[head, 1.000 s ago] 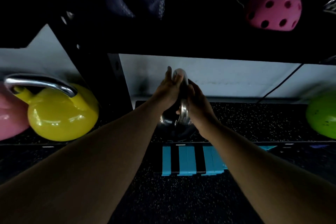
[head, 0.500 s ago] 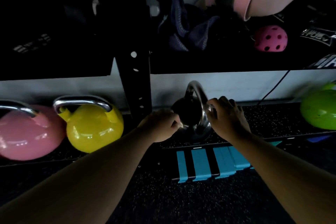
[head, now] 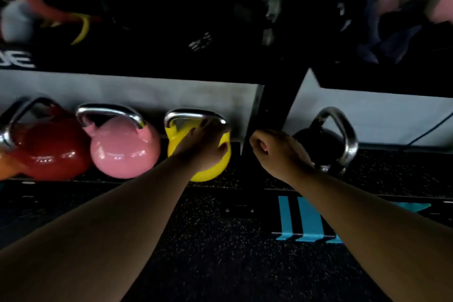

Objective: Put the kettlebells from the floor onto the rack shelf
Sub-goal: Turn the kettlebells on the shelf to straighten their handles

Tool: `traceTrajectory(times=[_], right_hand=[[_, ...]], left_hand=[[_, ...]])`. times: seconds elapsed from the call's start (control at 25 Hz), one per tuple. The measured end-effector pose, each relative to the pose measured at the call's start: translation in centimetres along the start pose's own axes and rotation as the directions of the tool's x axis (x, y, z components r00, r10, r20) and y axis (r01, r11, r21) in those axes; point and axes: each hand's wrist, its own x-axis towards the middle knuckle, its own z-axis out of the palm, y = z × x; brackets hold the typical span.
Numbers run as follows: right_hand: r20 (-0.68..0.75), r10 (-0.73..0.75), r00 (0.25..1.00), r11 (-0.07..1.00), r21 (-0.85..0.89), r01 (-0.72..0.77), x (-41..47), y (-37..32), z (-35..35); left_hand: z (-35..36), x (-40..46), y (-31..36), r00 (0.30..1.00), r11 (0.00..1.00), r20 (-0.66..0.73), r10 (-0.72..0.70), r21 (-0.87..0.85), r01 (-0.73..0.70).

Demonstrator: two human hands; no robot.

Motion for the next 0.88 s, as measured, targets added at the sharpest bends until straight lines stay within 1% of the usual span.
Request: traceTrajectory(times=[0.08, 0.16, 0.28, 0.4, 0.44, 0.48, 0.52, 0.56, 0.6, 0.64, 0.72, 0.76, 0.8, 0.84, 0.88], right_hand=[[-0.006, 0.011, 1.0, 0.998, 0.067, -0.011, 2.1, -3.2, 2.3], [-0.024, 0.02, 1.0, 1.0, 0.021, -0.019, 4.5, -5.2, 4.3], [-0.025, 0.095, 0.995, 0.993, -0.065, -0.096, 8.7, -6.5, 6.8], [0.05, 0.204, 0.978, 0.975, -0.096, -0.199, 11.8, -6.7, 9.6], [0.09, 0.23, 0.969, 0.971, -0.089, -0.223, 12.4, -6.5, 10.4], [0.105, 0.245, 0.964, 0.969, -0.054, -0.24, 12.9, -6.1, 10.9], [0.09, 0.245, 0.965, 0.969, 0.002, -0.246, 13.2, -6.0, 11.2], [0.053, 0.238, 0.97, 0.969, 0.056, -0.241, 13.3, -6.0, 11.2], [0.008, 0.242, 0.97, 0.966, 0.096, -0.242, 13.4, -6.0, 11.3], [-0.047, 0.264, 0.963, 0.958, 0.127, -0.257, 13.3, -6.2, 11.3], [-0.168, 0.343, 0.924, 0.933, 0.172, -0.315, 12.3, -6.6, 11.6], [-0.185, 0.382, 0.905, 0.918, 0.19, -0.349, 11.8, -6.6, 11.7], [-0.15, 0.417, 0.896, 0.896, 0.231, -0.379, 11.3, -6.3, 11.6], [-0.073, 0.443, 0.893, 0.863, 0.305, -0.403, 11.0, -6.0, 11.4], [0.006, 0.456, 0.89, 0.814, 0.4, -0.42, 10.8, -5.7, 11.1]], left_hand=[[-0.9, -0.9, -3.4, 0.993, 0.996, -0.083, -0.085, 0.018, 0.087], [-1.2, -1.1, -6.5, 0.98, 0.983, -0.085, -0.179, 0.015, 0.181], [-0.8, 0.0, -10.6, 0.943, 0.937, 0.006, -0.332, -0.118, 0.33], [0.8, 2.1, -12.3, 0.924, 0.902, 0.134, -0.357, -0.209, 0.379], [1.7, 2.7, -12.1, 0.914, 0.865, 0.163, -0.372, -0.297, 0.405], [2.4, 3.2, -11.6, 0.89, 0.791, 0.17, -0.424, -0.41, 0.455], [2.8, 3.6, -11.4, 0.865, 0.723, 0.156, -0.477, -0.49, 0.487], [3.1, 4.1, -11.5, 0.843, 0.68, 0.132, -0.521, -0.532, 0.504], [3.2, 4.5, -11.8, 0.839, 0.671, 0.104, -0.534, -0.552, 0.495], [3.1, 4.7, -12.2, 0.861, 0.682, 0.094, -0.5, -0.57, 0.458], [2.8, 5.3, -13.4, 0.906, 0.684, 0.155, -0.393, -0.61, 0.401], [3.1, 5.4, -13.6, 0.906, 0.66, 0.198, -0.374, -0.63, 0.41], [3.6, 5.4, -13.5, 0.894, 0.619, 0.225, -0.388, -0.654, 0.434], [4.0, 5.2, -13.2, 0.878, 0.574, 0.256, -0.404, -0.677, 0.461], [4.4, 5.1, -12.3, 0.877, 0.523, 0.26, -0.405, -0.72, 0.455]])
